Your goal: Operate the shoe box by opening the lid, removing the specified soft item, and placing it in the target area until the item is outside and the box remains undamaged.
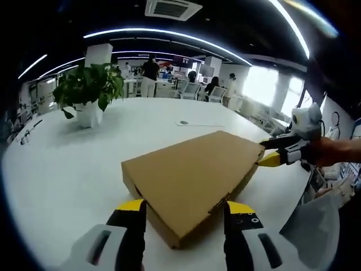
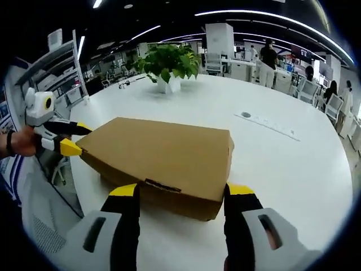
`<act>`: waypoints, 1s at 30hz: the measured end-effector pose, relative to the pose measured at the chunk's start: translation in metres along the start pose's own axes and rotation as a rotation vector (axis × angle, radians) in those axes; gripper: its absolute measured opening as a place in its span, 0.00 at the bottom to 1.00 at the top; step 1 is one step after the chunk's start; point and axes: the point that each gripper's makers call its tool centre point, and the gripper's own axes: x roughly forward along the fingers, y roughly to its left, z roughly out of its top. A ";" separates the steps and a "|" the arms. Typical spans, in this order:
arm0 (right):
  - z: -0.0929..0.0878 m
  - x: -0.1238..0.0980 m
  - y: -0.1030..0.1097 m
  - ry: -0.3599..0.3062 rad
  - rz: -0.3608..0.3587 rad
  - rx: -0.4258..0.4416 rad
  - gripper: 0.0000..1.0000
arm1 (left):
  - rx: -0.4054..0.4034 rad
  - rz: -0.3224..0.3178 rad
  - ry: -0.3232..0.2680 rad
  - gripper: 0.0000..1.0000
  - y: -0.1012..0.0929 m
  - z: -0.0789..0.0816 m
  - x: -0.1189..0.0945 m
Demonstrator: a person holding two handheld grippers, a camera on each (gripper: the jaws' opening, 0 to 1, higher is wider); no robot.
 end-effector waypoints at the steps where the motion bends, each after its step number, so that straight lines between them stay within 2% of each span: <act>1: 0.001 0.000 0.000 0.000 0.001 0.001 0.56 | 0.000 -0.002 0.000 0.58 0.000 0.001 0.000; 7: 0.013 -0.007 0.000 -0.030 0.010 0.021 0.56 | 0.002 0.001 -0.011 0.57 0.001 0.009 -0.004; 13: 0.035 -0.014 -0.002 -0.070 0.017 0.041 0.56 | 0.023 0.001 -0.029 0.58 -0.001 0.020 -0.008; 23: 0.071 -0.019 -0.006 -0.116 0.005 0.002 0.55 | 0.044 -0.001 -0.062 0.61 -0.001 0.036 -0.013; 30: 0.086 -0.018 -0.008 -0.115 0.006 -0.026 0.55 | 0.066 0.002 -0.066 0.61 0.000 0.041 -0.015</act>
